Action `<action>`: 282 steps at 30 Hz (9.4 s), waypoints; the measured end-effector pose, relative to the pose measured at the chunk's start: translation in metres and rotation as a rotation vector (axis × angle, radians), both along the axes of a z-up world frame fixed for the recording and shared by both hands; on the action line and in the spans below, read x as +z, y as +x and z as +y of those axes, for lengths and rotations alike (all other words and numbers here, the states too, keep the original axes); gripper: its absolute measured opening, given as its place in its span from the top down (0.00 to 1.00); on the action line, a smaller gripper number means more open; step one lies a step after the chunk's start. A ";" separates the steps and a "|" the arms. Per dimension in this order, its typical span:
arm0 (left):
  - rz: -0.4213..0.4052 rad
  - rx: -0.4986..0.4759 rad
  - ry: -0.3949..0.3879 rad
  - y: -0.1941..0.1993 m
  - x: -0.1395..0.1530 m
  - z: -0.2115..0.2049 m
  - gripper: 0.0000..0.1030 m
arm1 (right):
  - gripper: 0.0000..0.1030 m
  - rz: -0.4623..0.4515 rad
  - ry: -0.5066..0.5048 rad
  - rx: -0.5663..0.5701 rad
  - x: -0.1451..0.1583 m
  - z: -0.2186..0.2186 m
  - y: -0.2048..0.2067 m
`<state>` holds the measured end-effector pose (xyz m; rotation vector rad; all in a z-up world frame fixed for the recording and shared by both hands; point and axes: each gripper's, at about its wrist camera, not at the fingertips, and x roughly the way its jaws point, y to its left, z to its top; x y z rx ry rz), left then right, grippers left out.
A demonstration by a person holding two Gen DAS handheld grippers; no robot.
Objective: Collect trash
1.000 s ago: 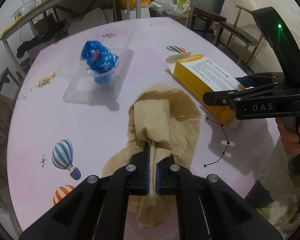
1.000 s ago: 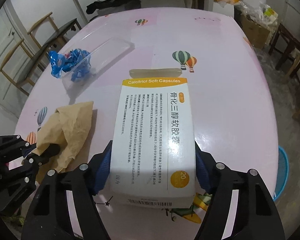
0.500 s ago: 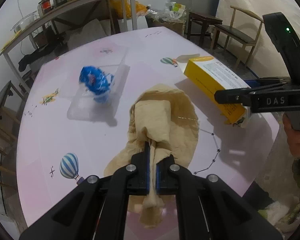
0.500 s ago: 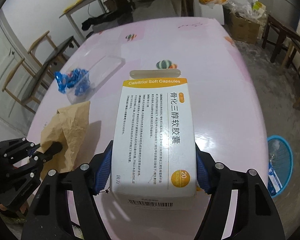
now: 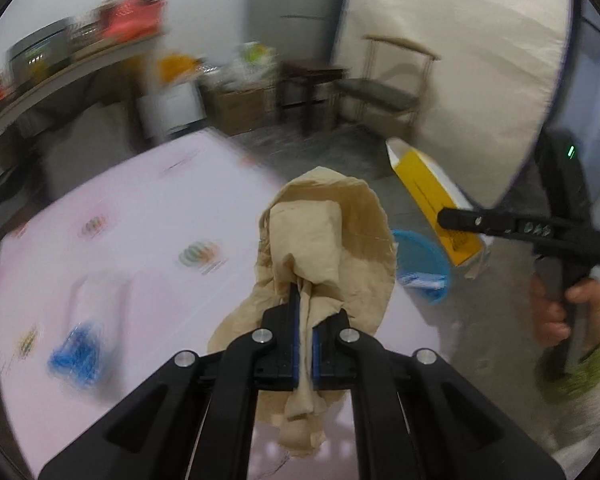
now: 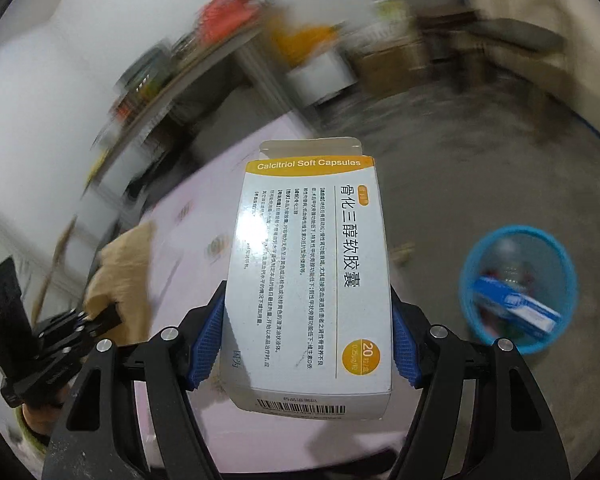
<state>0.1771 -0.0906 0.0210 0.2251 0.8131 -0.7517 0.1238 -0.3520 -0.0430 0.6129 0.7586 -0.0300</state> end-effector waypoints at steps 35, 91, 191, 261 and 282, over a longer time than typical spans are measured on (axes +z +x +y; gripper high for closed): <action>0.588 -0.231 0.233 0.068 -0.213 -0.369 0.43 | 0.21 0.399 0.259 -0.424 -0.235 -0.241 -0.013; 0.162 0.503 -0.017 0.106 -0.093 0.190 0.70 | 0.61 0.298 0.195 0.512 -0.053 0.293 0.242; -0.067 0.113 -0.091 -0.006 0.015 0.056 0.82 | 0.97 0.054 -0.049 -0.127 0.017 -0.009 -0.008; 0.057 0.314 -0.123 -0.091 -0.020 -0.056 0.05 | 0.08 -0.034 -0.546 -0.153 0.008 0.017 -0.145; 0.041 0.592 0.037 -0.157 -0.050 -0.011 0.05 | 0.07 0.014 -0.652 -0.153 0.003 0.073 -0.166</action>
